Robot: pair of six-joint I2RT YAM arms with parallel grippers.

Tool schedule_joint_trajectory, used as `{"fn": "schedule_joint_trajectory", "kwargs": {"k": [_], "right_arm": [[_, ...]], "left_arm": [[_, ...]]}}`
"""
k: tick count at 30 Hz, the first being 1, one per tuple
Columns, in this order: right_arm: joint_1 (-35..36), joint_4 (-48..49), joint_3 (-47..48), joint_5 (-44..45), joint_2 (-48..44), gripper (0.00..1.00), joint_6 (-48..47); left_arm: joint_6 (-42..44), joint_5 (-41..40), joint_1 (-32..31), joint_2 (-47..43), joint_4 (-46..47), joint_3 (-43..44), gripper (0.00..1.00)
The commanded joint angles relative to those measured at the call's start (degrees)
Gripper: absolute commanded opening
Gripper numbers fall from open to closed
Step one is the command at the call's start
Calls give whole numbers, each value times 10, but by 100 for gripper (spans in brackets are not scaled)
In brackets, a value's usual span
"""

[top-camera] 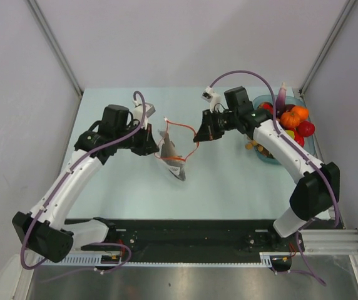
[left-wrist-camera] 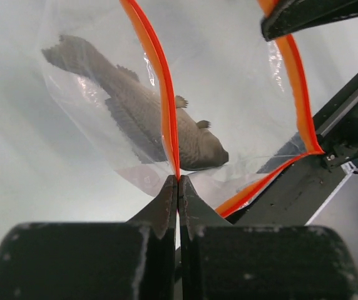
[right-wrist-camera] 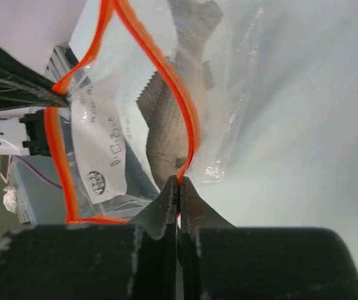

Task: Place the food in the zip-top bag and seal the zipper
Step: Adjust the zipper food storage bag at the center of the board, then pick up the fake vegetable from the bin.

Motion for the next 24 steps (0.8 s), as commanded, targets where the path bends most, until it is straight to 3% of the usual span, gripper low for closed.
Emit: {"fn": "schedule_joint_trajectory", "kwargs": {"k": [1, 4, 7, 10, 11, 14, 19, 21, 24], "right_arm": [[-44, -26, 2, -27, 55, 0, -74], [-58, -36, 17, -26, 94, 0, -104], [-62, -57, 32, -27, 83, 5, -134], [-77, -60, 41, -25, 56, 30, -131], [-85, -56, 44, -26, 50, 45, -129], [-129, -66, 62, -20, 27, 66, -126], [-256, -95, 103, 40, 18, 83, -165], [-299, -115, 135, 50, 34, 94, -196], [-354, -130, 188, 106, 63, 96, -220]], "left_arm": [[-68, 45, 1, 6, 76, -28, 0], [-82, 71, 5, 86, 63, -1, 0], [-90, 78, 5, 100, 84, 18, 0], [-95, 85, 5, 102, 107, 19, 0], [-95, 88, 5, 106, 108, 19, 0], [-96, 97, 5, 118, 108, 20, 0], [-94, 96, 6, 114, 119, 9, 0], [-94, 95, 6, 112, 124, 4, 0], [-95, 95, 9, 112, 126, 2, 0]]}}
